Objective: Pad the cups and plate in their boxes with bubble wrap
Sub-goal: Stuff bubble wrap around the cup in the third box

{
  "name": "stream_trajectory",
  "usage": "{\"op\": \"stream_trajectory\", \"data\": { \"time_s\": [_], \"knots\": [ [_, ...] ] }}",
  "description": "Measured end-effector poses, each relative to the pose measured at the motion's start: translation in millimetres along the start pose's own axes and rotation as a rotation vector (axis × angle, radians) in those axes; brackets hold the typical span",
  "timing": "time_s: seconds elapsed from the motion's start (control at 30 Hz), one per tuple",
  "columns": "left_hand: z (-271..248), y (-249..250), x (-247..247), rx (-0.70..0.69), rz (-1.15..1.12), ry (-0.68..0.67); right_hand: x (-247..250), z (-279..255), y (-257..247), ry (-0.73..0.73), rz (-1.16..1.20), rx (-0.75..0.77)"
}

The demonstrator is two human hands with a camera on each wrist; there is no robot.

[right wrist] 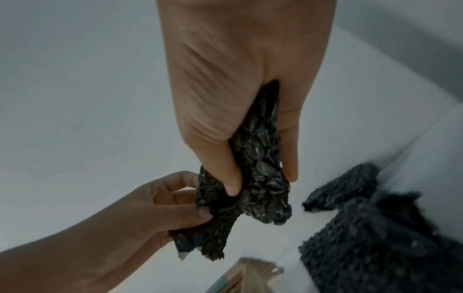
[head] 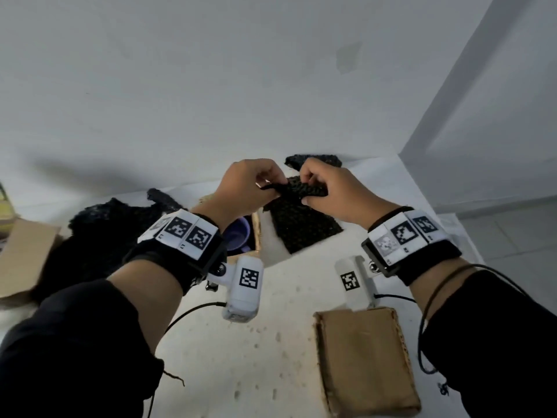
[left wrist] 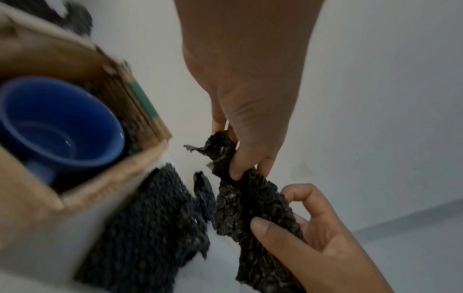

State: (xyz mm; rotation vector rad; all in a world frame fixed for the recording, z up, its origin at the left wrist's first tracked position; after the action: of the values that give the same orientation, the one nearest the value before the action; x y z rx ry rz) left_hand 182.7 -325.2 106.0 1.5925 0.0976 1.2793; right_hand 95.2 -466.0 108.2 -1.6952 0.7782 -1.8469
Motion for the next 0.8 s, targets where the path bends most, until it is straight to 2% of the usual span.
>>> {"op": "stream_trajectory", "data": {
  "time_s": [0.2,0.3,0.53,0.6,0.7,0.8],
  "knots": [
    [-36,-51,41,0.125,0.052,0.053,-54,23,-39,0.082,-0.093,0.025],
    [-51,-71,46,0.15,0.037,0.054,-74,31,-48,0.182,-0.191,0.012],
    [-79,-114,43,0.155,0.078,0.205,-118,27,-57,0.369,-0.394,-0.086],
    [-87,-121,32,0.172,0.045,0.194,-126,25,-54,0.383,-0.404,-0.08],
    [-100,-134,18,0.169,0.007,0.1,-144,25,-53,0.352,-0.461,-0.081],
    [-104,-142,14,0.167,-0.14,0.081,-156,31,-56,0.319,-0.594,-0.117]
  ]
}}
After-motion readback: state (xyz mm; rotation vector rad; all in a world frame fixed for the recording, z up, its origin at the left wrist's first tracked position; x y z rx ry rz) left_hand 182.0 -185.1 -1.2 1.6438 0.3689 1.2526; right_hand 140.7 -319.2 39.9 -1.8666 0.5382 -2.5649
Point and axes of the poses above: each hand's wrist, its own z-axis towards the middle knuckle, its own x-axis out of the back of the hand, y = z × x, the point moved 5 cm from there along z, towards the middle knuckle, and after that the axes turned 2 degrees about y, right-handed, at the moved point
